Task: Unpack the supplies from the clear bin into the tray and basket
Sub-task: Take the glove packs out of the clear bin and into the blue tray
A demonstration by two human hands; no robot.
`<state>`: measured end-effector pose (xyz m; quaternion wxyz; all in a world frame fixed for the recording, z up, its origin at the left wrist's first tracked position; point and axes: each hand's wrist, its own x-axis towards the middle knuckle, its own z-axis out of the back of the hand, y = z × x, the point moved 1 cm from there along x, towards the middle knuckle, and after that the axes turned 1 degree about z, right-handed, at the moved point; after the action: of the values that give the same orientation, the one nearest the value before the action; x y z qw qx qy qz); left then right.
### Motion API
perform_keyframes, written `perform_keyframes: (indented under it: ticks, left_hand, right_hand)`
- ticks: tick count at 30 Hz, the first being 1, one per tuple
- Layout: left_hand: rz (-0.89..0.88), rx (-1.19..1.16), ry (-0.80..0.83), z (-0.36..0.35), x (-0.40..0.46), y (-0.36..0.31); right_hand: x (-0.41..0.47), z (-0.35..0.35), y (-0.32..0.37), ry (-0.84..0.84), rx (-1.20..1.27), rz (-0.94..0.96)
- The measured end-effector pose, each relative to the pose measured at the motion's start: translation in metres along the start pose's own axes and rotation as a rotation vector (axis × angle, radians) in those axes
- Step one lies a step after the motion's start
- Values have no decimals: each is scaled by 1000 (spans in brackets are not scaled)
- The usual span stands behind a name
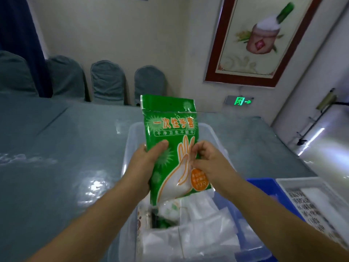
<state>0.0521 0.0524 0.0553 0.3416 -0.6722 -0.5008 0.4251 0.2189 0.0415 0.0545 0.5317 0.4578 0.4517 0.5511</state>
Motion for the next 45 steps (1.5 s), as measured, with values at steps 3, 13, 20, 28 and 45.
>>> perform_keyframes:
  ticks: [3,13,20,28,45]
  left_hand:
    - [-59,34,-13,-13,4,4]
    - [-174,94,88,-117,10,25]
    - [-90,334,154,-234,46,88]
    - [119,1216,286,-343,96,179]
    - [72,1987,431,-286,104,349]
  right_hand:
    - [-4,13,-1,-101,-103,-8]
    - [-18,112,2,-73,197,-198]
    - [-23,254,-38,-243,25,-212]
    - [-11,387,-109,-337,-336,-129]
    - [38,388,-172,158,-936,101]
